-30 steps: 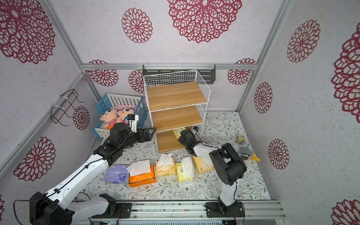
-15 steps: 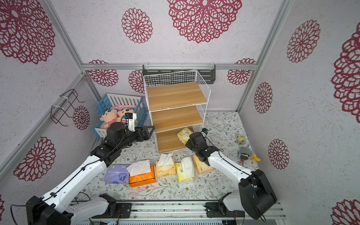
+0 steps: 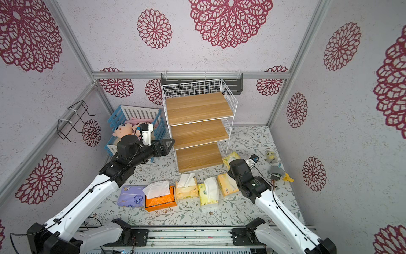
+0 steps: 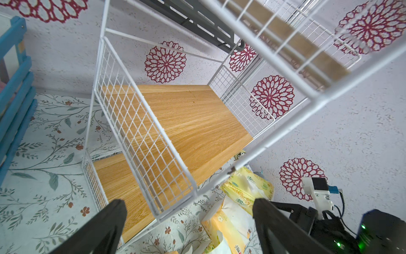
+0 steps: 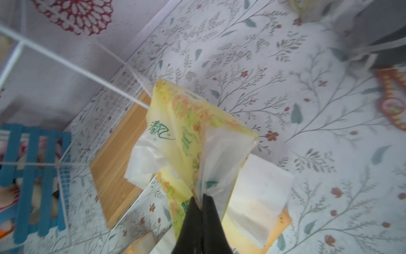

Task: Remove the tissue boxes from the shelf
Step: Place the box of tissues at the center of the board.

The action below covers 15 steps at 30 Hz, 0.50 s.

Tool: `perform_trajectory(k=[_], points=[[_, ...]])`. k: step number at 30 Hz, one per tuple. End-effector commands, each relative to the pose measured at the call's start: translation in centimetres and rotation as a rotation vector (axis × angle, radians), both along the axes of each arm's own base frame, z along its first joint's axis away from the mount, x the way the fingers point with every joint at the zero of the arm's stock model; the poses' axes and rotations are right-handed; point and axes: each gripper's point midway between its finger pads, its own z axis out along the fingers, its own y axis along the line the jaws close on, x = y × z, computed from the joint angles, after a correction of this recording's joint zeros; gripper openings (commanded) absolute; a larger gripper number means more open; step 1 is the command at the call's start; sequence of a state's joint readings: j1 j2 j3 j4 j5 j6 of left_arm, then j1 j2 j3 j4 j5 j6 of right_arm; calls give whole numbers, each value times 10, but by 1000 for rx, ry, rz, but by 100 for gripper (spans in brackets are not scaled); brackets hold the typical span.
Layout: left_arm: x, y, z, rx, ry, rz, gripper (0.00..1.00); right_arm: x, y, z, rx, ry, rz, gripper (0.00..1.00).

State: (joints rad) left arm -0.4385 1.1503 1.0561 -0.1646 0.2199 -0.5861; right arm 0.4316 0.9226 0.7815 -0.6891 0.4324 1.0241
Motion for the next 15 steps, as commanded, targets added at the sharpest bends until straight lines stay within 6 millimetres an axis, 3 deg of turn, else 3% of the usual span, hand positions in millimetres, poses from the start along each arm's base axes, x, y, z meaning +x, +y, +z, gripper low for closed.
perform_trajectory(k=[1, 7, 15], points=[[-3, 0, 8, 9, -17, -18, 97, -2, -40, 5, -61, -34, -132, 0], [-3, 1, 5, 27, -23, -16, 97, 6, -64, -9, -70, -32, -167, 0], [-1, 1, -2, 39, -9, -17, 97, 7, -65, -58, -33, 46, -136, 0]])
